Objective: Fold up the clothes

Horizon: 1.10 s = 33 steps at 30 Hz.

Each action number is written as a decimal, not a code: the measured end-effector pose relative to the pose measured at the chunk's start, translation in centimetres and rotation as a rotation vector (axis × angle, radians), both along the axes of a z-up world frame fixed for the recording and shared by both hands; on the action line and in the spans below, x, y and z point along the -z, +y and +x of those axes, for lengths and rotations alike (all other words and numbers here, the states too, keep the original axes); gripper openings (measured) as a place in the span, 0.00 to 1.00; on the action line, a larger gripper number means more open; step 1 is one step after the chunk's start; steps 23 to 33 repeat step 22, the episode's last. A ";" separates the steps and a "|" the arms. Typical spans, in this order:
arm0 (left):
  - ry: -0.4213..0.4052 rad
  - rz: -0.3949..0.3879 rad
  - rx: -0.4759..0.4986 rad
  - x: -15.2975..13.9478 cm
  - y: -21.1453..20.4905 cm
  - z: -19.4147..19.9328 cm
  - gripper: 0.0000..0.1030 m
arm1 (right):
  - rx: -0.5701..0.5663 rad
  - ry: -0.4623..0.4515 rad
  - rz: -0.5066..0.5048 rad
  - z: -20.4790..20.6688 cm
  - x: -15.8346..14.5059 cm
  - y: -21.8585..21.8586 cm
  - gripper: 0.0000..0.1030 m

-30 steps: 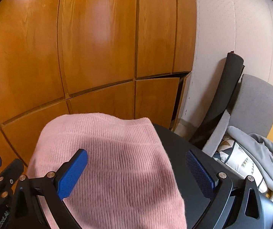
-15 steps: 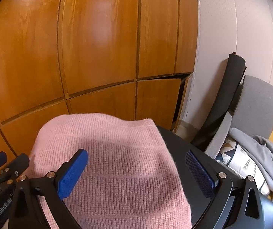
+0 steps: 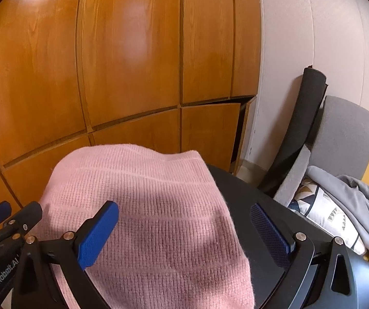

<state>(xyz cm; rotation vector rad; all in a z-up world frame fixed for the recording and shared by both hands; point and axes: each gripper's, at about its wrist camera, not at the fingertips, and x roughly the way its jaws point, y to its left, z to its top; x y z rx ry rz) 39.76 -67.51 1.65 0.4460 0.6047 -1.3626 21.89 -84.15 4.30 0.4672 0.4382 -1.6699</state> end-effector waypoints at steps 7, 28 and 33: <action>0.000 0.001 -0.007 -0.1 0.2 -0.2 0.56 | 0.011 -0.004 -0.004 -0.8 -0.1 0.4 1.00; 0.000 -0.050 0.008 -0.4 0.9 -0.4 0.53 | -0.008 -0.038 0.018 -1.7 0.8 0.6 1.00; 0.000 -0.050 0.008 -0.4 0.9 -0.4 0.53 | -0.008 -0.038 0.018 -1.7 0.8 0.6 1.00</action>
